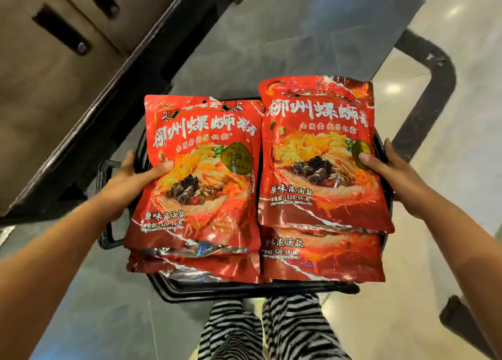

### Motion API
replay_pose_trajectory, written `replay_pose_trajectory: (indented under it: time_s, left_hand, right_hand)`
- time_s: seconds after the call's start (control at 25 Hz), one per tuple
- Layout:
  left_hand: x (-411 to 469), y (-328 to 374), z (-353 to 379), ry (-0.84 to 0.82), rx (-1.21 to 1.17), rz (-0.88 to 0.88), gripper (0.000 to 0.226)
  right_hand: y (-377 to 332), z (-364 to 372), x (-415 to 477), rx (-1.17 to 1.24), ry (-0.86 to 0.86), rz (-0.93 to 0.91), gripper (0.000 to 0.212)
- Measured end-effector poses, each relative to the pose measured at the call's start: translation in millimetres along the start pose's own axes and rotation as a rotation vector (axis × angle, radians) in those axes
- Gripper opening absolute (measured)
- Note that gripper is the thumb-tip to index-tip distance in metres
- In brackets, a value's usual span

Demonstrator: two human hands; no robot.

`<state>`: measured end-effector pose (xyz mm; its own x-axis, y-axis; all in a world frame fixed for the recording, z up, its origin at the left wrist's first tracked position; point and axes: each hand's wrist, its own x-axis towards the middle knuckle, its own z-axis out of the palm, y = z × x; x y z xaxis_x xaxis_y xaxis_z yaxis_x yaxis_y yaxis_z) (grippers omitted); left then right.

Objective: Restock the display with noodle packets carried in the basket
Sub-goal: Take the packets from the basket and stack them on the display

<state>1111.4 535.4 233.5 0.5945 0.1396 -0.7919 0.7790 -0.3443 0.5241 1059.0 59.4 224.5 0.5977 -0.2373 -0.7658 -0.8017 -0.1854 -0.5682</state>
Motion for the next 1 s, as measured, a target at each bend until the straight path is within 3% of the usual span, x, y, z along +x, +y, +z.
replay_pose_trajectory:
  time_s: [0.2, 0.4, 0.52, 0.6, 0.76, 0.92, 1.0]
  left_hand:
    - [40, 106, 35, 0.009, 0.046, -0.027, 0.174]
    - [103, 206, 60, -0.046, 0.025, -0.038, 0.136]
    - [135, 270, 77, -0.072, 0.049, -0.016, 0.126]
    - [153, 320, 96, -0.102, 0.071, 0.004, 0.125]
    - [175, 416, 129, -0.076, 0.099, 0.031, 0.141]
    - [217, 508, 153, -0.103, 0.151, 0.058, 0.149]
    - [243, 554, 167, -0.129, 0.17, 0.076, 0.148]
  right_hand:
    - [-51, -58, 53, 0.047, 0.047, -0.011, 0.131]
    - [-122, -116, 103, 0.052, 0.113, 0.025, 0.131]
    - [-162, -147, 125, 0.099, 0.145, 0.051, 0.132]
    - [-188, -173, 143, 0.167, 0.161, 0.048, 0.127]
    - [-245, -223, 181, 0.201, 0.155, -0.004, 0.137]
    - [-302, -263, 234, 0.225, 0.217, 0.005, 0.093]
    - [-329, -284, 259, 0.251, 0.258, 0.028, 0.096]
